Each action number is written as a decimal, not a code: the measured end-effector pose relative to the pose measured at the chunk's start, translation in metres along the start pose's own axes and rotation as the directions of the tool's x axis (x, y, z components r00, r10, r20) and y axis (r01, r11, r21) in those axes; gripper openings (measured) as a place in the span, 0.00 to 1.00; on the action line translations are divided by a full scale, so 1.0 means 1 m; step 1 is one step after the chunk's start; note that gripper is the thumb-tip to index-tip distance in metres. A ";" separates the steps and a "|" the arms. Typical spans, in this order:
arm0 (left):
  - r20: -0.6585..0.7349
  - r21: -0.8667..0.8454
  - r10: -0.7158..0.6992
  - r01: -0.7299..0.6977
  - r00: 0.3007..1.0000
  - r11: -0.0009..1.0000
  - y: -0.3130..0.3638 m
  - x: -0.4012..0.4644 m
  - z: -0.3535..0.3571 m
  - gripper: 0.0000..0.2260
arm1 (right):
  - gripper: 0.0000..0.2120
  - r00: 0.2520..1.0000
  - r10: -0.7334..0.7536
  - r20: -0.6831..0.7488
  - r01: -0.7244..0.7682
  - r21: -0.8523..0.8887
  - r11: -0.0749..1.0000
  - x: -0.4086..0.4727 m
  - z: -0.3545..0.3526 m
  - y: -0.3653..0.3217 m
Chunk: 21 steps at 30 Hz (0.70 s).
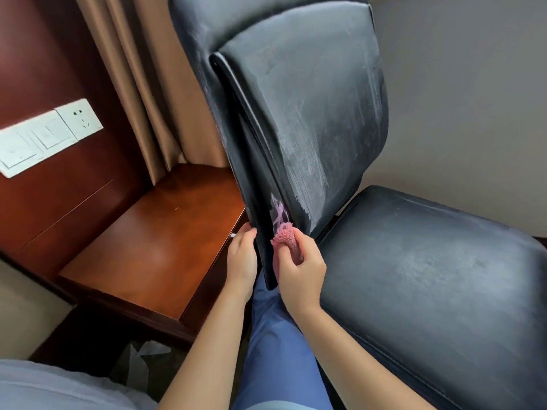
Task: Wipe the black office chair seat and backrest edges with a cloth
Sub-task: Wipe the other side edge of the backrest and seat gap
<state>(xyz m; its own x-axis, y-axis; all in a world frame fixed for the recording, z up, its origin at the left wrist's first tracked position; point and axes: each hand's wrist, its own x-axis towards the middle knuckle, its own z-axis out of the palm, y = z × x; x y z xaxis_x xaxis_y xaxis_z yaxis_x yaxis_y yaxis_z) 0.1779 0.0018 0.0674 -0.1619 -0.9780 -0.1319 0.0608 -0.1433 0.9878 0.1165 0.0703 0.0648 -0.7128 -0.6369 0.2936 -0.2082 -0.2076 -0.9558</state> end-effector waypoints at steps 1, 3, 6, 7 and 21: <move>-0.012 -0.013 0.021 -0.021 1.000 1.000 0.002 0.001 0.000 0.16 | 0.25 0.998 -0.060 -0.013 0.060 -0.024 0.998 0.002 0.000 -0.002; -0.023 -0.038 0.082 -0.082 0.996 0.996 0.009 0.003 0.001 0.18 | 0.16 0.989 -0.144 -0.041 0.142 -0.053 0.988 0.006 0.000 -0.005; -0.016 -0.089 0.151 -0.152 0.988 0.984 0.022 0.005 0.002 0.17 | 0.16 0.967 -0.246 -0.060 0.235 -0.148 0.961 0.019 -0.001 -0.010; -0.007 -0.104 0.163 -0.163 0.987 0.981 0.026 0.005 0.002 0.17 | 0.16 0.946 -0.318 -0.068 0.299 -0.197 0.934 0.024 -0.001 -0.012; 0.065 -0.176 0.187 -0.173 0.980 0.969 0.030 -0.014 -0.008 0.15 | 0.13 0.776 -0.610 0.161 0.534 -0.682 0.499 0.023 0.018 0.009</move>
<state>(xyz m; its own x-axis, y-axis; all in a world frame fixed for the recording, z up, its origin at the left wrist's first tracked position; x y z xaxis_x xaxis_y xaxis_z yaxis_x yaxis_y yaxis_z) 0.1897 0.0098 0.0980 -0.2114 -0.9755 0.0605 0.2605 0.0034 0.9655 0.1103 0.0404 0.0636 -0.3185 -0.4869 0.8134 -0.9415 0.0629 -0.3310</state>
